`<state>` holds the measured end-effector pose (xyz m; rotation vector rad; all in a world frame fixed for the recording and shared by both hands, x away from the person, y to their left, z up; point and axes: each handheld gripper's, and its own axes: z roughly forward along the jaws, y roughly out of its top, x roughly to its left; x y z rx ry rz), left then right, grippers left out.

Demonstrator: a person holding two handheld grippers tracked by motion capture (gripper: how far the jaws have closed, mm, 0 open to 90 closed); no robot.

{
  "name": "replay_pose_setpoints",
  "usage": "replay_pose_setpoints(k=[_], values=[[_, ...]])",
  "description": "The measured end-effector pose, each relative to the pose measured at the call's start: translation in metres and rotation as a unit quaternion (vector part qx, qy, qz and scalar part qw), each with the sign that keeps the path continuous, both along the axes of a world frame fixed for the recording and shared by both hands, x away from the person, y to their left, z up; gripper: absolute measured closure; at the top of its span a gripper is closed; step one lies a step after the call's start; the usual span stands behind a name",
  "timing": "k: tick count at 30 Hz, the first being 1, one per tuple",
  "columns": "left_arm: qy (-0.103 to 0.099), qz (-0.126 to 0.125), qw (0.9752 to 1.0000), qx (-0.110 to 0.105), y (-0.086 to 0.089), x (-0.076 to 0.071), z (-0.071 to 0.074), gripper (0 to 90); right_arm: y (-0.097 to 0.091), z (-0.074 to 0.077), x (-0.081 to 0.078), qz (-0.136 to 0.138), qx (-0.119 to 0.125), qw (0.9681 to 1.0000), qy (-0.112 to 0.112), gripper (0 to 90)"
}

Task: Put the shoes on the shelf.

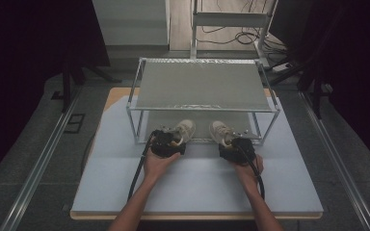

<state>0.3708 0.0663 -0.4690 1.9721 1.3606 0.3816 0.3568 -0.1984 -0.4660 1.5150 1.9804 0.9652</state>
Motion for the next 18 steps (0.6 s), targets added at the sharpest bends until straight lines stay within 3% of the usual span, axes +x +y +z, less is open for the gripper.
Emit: replay_pose_setpoints(k=[13,18], values=[[0.004,0.009,0.9999,0.007,-0.016,0.013,-0.010,30.2,0.020,-0.008,0.017,-0.014,-0.006,0.9999,0.001,29.3],[-0.012,-0.017,0.9995,0.026,-0.020,0.022,-0.007,30.2,0.025,-0.011,0.023,-0.018,-0.010,0.9998,0.004,29.2]])
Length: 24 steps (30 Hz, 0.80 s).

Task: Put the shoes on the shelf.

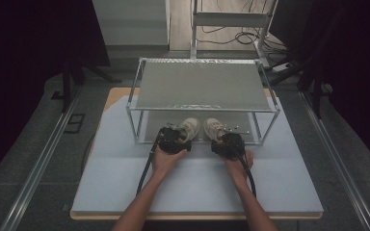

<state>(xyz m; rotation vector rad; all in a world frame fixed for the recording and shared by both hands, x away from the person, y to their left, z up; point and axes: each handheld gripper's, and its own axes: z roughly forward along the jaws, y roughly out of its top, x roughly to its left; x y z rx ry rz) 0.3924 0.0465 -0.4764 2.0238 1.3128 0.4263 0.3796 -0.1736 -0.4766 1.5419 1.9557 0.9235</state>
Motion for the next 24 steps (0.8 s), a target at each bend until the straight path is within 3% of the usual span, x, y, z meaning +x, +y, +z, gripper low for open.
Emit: replay_pose_setpoints(k=[9,12,21,24], values=[[0.001,0.009,1.0000,0.001,-0.011,0.011,-0.004,30.1,0.009,0.001,0.011,-0.011,-0.005,0.9999,-0.009,29.1],[0.004,0.012,0.9999,-0.001,-0.012,0.013,-0.006,29.9,0.012,-0.003,0.014,-0.018,-0.005,0.9998,-0.003,28.9],[0.009,0.010,0.9999,-0.009,-0.011,0.012,-0.007,27.4,0.012,-0.008,0.012,-0.015,-0.003,0.9999,-0.001,27.4],[0.010,0.004,0.9998,-0.017,-0.009,0.011,-0.006,23.1,0.012,-0.007,0.010,-0.013,0.000,0.9999,-0.002,22.4]])
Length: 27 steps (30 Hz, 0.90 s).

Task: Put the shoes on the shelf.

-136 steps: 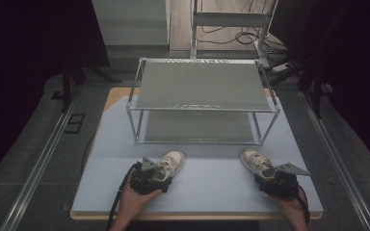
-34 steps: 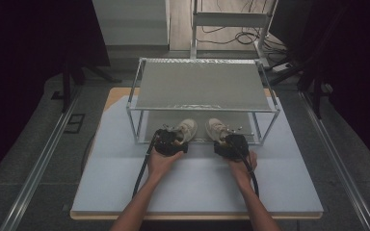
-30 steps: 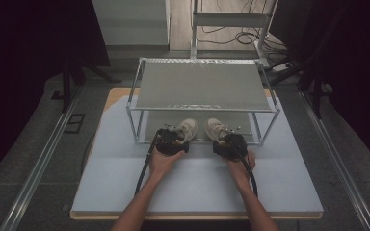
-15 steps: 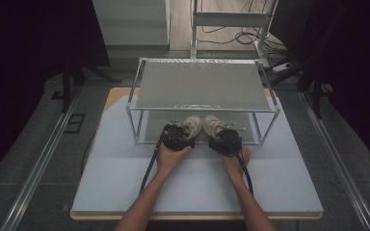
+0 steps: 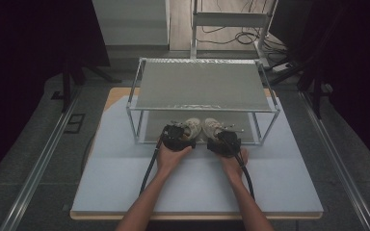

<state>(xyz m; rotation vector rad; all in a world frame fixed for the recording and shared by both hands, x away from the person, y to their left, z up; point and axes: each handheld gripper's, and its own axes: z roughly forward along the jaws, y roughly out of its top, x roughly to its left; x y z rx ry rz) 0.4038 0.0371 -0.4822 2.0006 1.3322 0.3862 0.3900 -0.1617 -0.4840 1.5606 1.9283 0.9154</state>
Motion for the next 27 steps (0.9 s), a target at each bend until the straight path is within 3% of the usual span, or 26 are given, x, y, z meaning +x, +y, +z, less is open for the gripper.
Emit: replay_pose_setpoints(k=[6,10,13,17,23,27], values=[[-0.007,-0.011,0.9999,-0.010,0.004,-0.006,0.005,18.1,-0.002,0.004,-0.005,0.007,0.008,0.9999,-0.005,19.7],[-0.013,-0.019,0.9995,-0.022,0.010,-0.012,0.008,18.1,-0.005,0.008,-0.012,0.021,0.004,0.9995,-0.022,19.5],[-0.010,-0.005,0.9989,-0.045,0.014,-0.021,0.011,18.1,-0.009,0.011,-0.022,0.033,-0.002,0.9990,-0.028,20.3],[-0.025,-0.010,0.9979,-0.058,0.022,-0.032,0.016,18.6,-0.017,0.014,-0.033,0.043,0.002,0.9983,-0.038,21.5],[-0.045,-0.018,0.9959,-0.076,0.037,-0.051,0.023,23.7,-0.032,0.021,-0.050,0.054,0.025,0.9968,-0.054,25.0],[-0.054,-0.011,0.9950,-0.083,0.047,-0.061,0.027,34.1,-0.043,0.026,-0.061,0.054,0.042,0.9950,-0.072,35.0]])
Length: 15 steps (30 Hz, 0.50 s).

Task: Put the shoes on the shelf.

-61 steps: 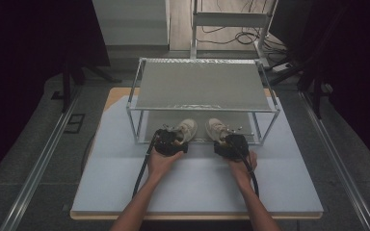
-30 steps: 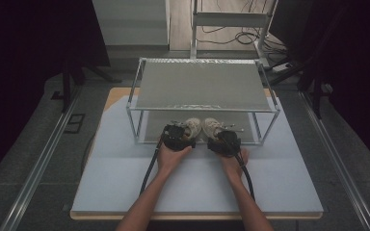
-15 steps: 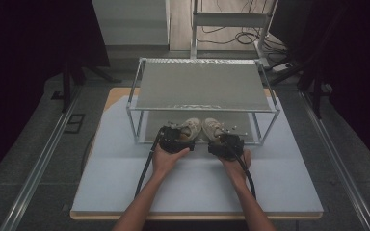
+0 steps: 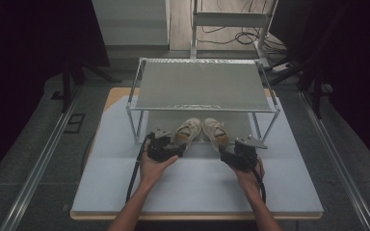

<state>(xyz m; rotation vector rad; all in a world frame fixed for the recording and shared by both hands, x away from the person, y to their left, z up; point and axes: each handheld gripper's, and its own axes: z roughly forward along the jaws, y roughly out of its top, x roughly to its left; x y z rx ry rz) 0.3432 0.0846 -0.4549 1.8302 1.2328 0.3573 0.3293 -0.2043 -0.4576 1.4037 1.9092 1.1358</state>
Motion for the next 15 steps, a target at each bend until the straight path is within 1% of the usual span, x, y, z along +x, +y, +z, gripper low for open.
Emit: replay_pose_setpoints(k=[1,3,5,6,9,10,11,12,13,15], values=[[-0.005,0.004,1.0000,-0.002,0.004,-0.002,0.001,38.5,-0.004,0.001,-0.002,-0.001,0.004,1.0000,-0.005,39.2],[-0.019,0.022,0.9996,0.005,0.010,-0.004,0.002,47.2,-0.012,0.003,-0.004,-0.001,0.015,0.9998,-0.009,45.1],[-0.022,0.035,0.9991,0.006,0.015,-0.002,0.002,54.1,-0.019,0.004,-0.003,-0.005,0.022,0.9997,-0.009,52.3],[-0.020,0.037,0.9991,0.006,0.017,-0.001,0.001,57.4,-0.022,0.003,-0.001,-0.006,0.022,0.9997,-0.007,54.7],[-0.015,0.050,0.9986,0.011,0.020,0.006,-0.003,65.3,-0.027,0.002,0.003,-0.008,0.018,0.9998,-0.001,65.8],[-0.013,0.054,0.9984,0.014,0.020,0.010,-0.005,67.9,-0.028,0.000,0.005,-0.011,0.013,0.9999,0.001,69.5],[-0.011,0.060,0.9980,0.013,0.020,0.012,-0.008,69.6,-0.029,-0.001,0.008,-0.015,0.006,0.9999,0.000,73.2],[-0.011,0.060,0.9980,0.017,0.020,0.014,-0.009,71.0,-0.030,-0.003,0.010,-0.016,0.003,0.9999,0.001,76.6],[-0.008,0.061,0.9980,0.018,0.020,0.017,-0.012,73.8,-0.031,-0.006,0.016,-0.021,0.002,0.9998,0.008,82.5],[0.000,0.060,0.9980,0.019,0.019,0.021,-0.015,74.2,-0.031,-0.008,0.018,-0.021,-0.002,0.9997,0.009,84.3]])
